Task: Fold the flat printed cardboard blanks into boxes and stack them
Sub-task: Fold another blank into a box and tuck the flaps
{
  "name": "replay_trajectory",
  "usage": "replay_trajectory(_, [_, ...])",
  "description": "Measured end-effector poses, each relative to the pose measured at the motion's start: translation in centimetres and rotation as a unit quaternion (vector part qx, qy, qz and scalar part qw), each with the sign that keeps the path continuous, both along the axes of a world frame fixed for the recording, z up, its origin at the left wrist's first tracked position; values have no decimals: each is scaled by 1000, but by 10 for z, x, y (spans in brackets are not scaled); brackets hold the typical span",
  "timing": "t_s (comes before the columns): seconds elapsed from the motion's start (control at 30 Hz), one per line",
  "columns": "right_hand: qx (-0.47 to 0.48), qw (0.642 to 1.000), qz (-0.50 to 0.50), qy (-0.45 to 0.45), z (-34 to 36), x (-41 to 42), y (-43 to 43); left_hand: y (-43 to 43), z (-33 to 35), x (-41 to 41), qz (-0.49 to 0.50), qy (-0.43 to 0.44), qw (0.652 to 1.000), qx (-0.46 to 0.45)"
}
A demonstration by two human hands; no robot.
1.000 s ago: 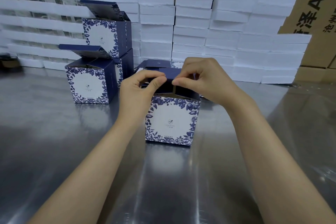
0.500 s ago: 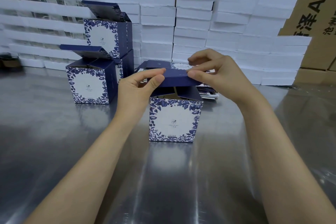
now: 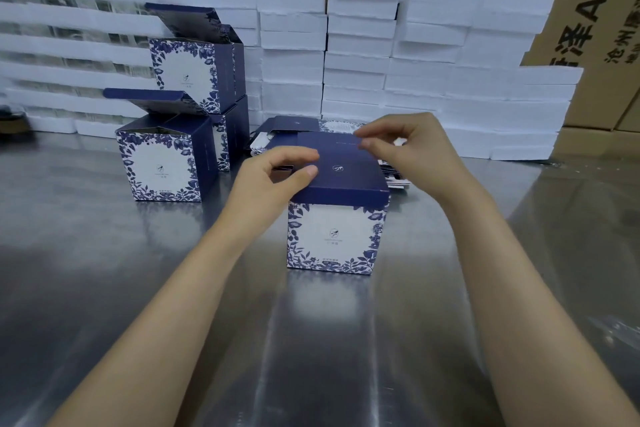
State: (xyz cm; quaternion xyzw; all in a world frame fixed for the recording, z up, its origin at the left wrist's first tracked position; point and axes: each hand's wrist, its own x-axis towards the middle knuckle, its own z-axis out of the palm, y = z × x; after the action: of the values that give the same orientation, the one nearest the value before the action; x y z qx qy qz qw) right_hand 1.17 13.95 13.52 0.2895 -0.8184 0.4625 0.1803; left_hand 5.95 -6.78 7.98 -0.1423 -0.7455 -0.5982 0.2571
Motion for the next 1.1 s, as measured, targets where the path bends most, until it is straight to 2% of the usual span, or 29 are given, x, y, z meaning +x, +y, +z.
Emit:
replay_trajectory(0.03, [43,999,-26,10,-4,-5,-1,0,-1,-1,-1,-8,1000,3])
replay_trajectory(0.1, [136,989,-21,-62,-12,-12,1,1,-5,-2,25,-12,999,28])
replay_trajectory(0.17, [162,974,6,-155,-17,-15,2,1,-7,-4,84,0,995,46])
replay_trajectory(0.2, [151,974,2,-168,-18,-15,0,2,-8,-4,107,3,993,44])
replay_trajectory(0.27, [134,979,-32,-148,-19,-16,-7,9,-12,-5,141,-3,990,20])
replay_trajectory(0.33, [160,978,-67,-115,-19,-16,-17,21,-18,-4,165,-25,986,26])
replay_trajectory(0.43, [216,965,-66,-136,-16,-12,-28,38,-21,-1,133,-86,979,127])
replay_trajectory(0.53, [244,952,-31,-181,-13,-8,-29,41,-21,-1,116,-110,970,181])
replay_trajectory(0.63, [226,955,-24,-192,-12,-7,-27,41,-20,-2,91,-135,964,211])
replay_trajectory(0.8, [115,977,-48,-171,-18,-11,-30,40,-20,-2,79,-149,965,199])
replay_trajectory(1.0, [52,986,-73,-137,-28,-21,-29,39,-20,-6,78,-159,966,189])
replay_trajectory(1.1, [57,984,-62,-157,-26,-25,-20,38,-21,-7,64,-166,966,187])
